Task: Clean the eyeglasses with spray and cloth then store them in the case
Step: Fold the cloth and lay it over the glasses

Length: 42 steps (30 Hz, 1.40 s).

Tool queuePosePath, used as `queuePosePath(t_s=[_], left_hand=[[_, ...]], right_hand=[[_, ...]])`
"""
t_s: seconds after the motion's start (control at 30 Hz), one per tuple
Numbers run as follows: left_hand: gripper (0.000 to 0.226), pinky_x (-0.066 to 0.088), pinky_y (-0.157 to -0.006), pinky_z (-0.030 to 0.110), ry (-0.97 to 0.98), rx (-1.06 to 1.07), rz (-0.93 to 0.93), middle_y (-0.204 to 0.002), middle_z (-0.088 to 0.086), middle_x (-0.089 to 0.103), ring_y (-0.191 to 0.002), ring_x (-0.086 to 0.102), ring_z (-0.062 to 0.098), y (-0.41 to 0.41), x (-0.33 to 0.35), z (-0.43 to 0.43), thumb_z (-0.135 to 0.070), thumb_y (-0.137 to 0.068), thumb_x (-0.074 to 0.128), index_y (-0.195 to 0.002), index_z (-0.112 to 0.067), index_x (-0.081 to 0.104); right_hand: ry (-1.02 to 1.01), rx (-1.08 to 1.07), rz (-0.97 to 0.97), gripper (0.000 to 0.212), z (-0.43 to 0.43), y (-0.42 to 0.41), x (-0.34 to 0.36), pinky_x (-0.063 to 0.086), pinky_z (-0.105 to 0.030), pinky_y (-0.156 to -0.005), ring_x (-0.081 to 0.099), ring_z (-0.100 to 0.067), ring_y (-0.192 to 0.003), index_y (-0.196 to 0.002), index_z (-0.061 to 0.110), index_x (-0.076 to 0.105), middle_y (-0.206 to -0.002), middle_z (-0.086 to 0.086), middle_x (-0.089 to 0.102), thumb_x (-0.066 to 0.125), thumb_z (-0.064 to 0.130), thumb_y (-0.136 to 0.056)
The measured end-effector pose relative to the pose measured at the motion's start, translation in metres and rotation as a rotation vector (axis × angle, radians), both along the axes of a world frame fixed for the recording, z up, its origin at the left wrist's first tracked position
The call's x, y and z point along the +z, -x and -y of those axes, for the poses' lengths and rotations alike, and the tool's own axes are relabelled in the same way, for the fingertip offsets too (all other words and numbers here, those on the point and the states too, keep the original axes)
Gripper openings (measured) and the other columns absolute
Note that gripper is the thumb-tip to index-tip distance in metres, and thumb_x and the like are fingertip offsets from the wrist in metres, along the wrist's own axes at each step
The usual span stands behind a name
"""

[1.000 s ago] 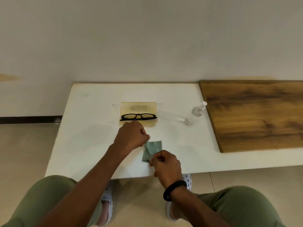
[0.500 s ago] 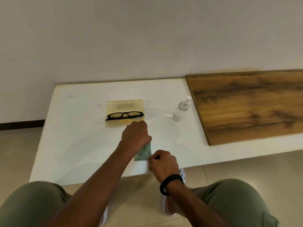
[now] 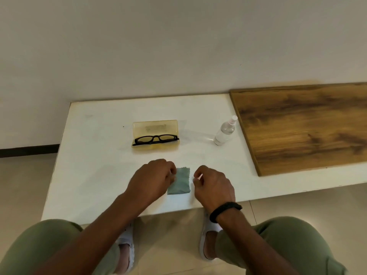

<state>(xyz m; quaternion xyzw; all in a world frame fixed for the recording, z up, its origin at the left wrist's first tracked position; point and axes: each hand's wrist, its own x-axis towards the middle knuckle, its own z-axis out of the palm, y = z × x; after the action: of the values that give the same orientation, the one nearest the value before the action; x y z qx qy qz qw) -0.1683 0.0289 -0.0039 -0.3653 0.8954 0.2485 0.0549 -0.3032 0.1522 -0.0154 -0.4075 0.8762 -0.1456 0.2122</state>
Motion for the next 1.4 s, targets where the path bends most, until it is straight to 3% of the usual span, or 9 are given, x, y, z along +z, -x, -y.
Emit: queuePosePath(t_s=[0.17,0.3,0.5,0.67,0.83,0.93,1.13,1.27,1.4], left_hand=[[0.06,0.046,-0.083,0.028,-0.073,-0.028,0.089,-0.125,-0.004,0.053,-0.106,0.058,0.017,-0.009,-0.022,-0.009,-0.044,-0.088,0.066,-0.141,-0.035,0.04],[0.065,0.049,-0.085,0.03,-0.068,-0.004,0.069,-0.125,-0.002,0.052,-0.104,0.059,0.019,-0.011,-0.028,-0.013,-0.042,-0.087,0.068,-0.143,-0.033,0.035],[0.077,0.048,-0.086,0.031,-0.142,0.066,0.034,-0.12,-0.002,0.055,-0.104,0.059,0.019,-0.012,-0.031,-0.009,-0.043,-0.083,0.073,-0.147,-0.037,0.029],[0.051,0.046,-0.089,0.031,-0.09,0.198,-0.024,-0.119,-0.001,0.06,-0.106,0.059,0.019,-0.006,-0.029,0.009,-0.04,-0.093,0.062,-0.14,-0.033,0.046],[0.031,0.048,-0.085,0.032,0.015,0.157,-0.028,-0.113,-0.001,0.058,-0.103,0.06,0.022,0.002,-0.034,0.017,-0.039,-0.094,0.059,-0.122,-0.026,0.065],[0.026,0.049,-0.08,0.035,0.061,0.133,0.009,-0.109,0.001,0.057,-0.099,0.059,0.023,0.005,-0.036,0.013,-0.037,-0.094,0.058,-0.114,-0.023,0.066],[0.019,0.052,-0.075,0.037,0.121,0.134,0.048,-0.098,0.002,0.057,-0.089,0.058,0.023,0.009,-0.037,0.005,-0.031,-0.096,0.053,-0.103,-0.018,0.067],[0.015,0.05,-0.072,0.034,0.094,0.145,0.029,-0.095,0.002,0.057,-0.087,0.058,0.022,0.008,-0.037,0.005,-0.026,-0.095,0.055,-0.1,-0.019,0.067],[0.015,0.049,-0.072,0.032,0.068,0.153,-0.004,-0.095,0.003,0.062,-0.087,0.059,0.021,0.01,-0.031,0.007,-0.025,-0.094,0.057,-0.099,-0.017,0.068]], right_hand=[[-0.062,0.162,0.084,0.044,0.014,0.006,-0.006,0.053,-0.033,-0.078,0.059,-0.019,-0.098,-0.129,0.036,0.052,-0.11,0.002,0.054,0.063,0.03,-0.087],[-0.124,0.258,-0.002,0.06,0.014,0.005,-0.011,0.049,-0.031,-0.075,0.054,-0.021,-0.103,-0.137,0.038,0.042,-0.115,0.001,0.047,0.068,0.028,-0.084],[-0.109,0.257,0.052,0.063,0.017,0.011,-0.012,0.053,-0.034,-0.082,0.055,-0.019,-0.106,-0.137,0.039,0.043,-0.116,0.001,0.049,0.072,0.027,-0.083],[0.034,0.141,0.049,0.036,0.027,0.026,-0.01,0.054,-0.033,-0.08,0.059,-0.011,-0.091,-0.124,0.036,0.059,-0.104,0.005,0.06,0.063,0.022,-0.091],[0.096,0.153,-0.022,0.026,0.038,0.019,-0.022,0.053,-0.034,-0.079,0.062,-0.017,-0.095,-0.117,0.031,0.068,-0.106,0.003,0.062,0.055,0.024,-0.095],[0.139,0.205,-0.145,0.021,0.038,0.005,-0.032,0.052,-0.035,-0.067,0.062,-0.026,-0.086,-0.103,0.022,0.073,-0.098,-0.002,0.063,0.058,0.019,-0.089],[0.142,0.261,-0.35,0.006,0.037,-0.008,-0.037,0.028,-0.027,-0.051,0.053,-0.026,-0.061,-0.07,0.015,0.064,-0.076,-0.001,0.058,0.067,0.01,-0.07],[0.168,0.248,-0.312,0.007,0.038,-0.008,-0.035,0.027,-0.027,-0.051,0.054,-0.025,-0.062,-0.07,0.015,0.061,-0.075,-0.001,0.058,0.067,0.012,-0.07],[0.151,0.252,-0.223,0.006,0.04,-0.002,-0.033,0.037,-0.03,-0.055,0.056,-0.026,-0.073,-0.078,0.014,0.062,-0.082,-0.003,0.059,0.06,0.02,-0.079]])
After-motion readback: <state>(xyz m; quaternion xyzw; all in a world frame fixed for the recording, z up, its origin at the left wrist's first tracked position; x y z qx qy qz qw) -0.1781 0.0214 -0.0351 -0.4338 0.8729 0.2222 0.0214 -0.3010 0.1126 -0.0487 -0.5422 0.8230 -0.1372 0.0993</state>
